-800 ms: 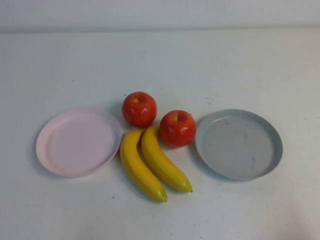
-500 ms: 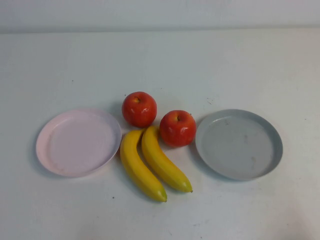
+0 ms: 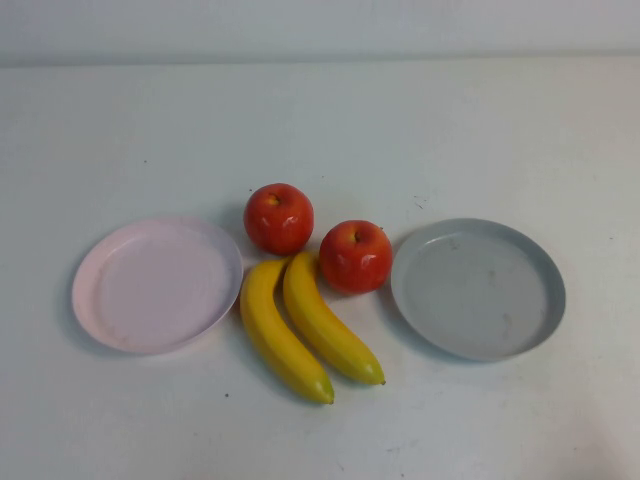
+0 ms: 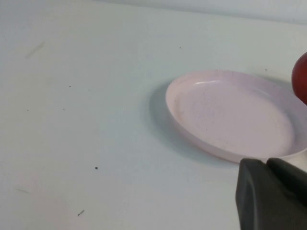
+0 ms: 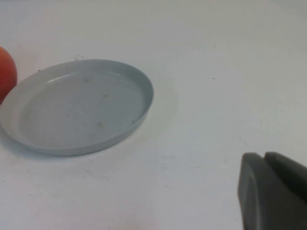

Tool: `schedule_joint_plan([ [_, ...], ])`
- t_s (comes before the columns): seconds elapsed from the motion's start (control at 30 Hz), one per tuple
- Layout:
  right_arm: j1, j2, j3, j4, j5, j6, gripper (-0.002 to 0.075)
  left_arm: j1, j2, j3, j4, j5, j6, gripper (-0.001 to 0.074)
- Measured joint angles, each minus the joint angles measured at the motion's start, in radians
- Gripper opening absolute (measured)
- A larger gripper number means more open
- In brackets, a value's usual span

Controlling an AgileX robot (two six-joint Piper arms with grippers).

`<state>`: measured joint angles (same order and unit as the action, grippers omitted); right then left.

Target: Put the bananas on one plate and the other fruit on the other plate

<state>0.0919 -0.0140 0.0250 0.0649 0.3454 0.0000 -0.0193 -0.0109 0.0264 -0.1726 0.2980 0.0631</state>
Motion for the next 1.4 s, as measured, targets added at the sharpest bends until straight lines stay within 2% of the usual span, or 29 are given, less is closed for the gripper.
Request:
schedule_joint_plan([
  [0.2,0.000,0.000,0.000,0.000,0.000,0.000,-0.0017,0.000,0.000,0.000,-0.068,-0.009,-0.006,-0.0001],
  [0.47,0.000,0.000,0.000,0.000,0.000,0.000,-0.0017,0.000,0.000,0.000,-0.410,-0.130,-0.036,-0.0002],
  [0.7,0.000,0.000,0.000,0.000,0.000,0.000,-0.0017,0.000,0.000,-0.003,-0.482,-0.173,-0.055,-0.0002],
  [0.83,0.000,0.000,0.000,0.000,0.000,0.000,-0.0017,0.000,0.061,-0.139,-0.471,-0.076,-0.056,-0.0002],
  [0.97,0.000,0.000,0.000,0.000,0.000,0.000,-0.0017,0.000,0.282,-0.340,-0.381,0.092,-0.018,-0.0002],
  [1.07,0.000,0.000,0.000,0.000,0.000,0.000,-0.0017,0.000,0.466,-0.470,-0.357,0.233,0.095,-0.0002],
  [1.2,0.000,0.000,0.000,0.000,0.000,0.000,-0.0017,0.000,0.692,-0.611,-0.379,0.349,0.354,-0.0001],
  [1.4,0.000,0.000,0.000,0.000,0.000,0.000,-0.0017,-0.014,0.993,-0.745,-0.611,0.351,0.734,-0.0001],
])
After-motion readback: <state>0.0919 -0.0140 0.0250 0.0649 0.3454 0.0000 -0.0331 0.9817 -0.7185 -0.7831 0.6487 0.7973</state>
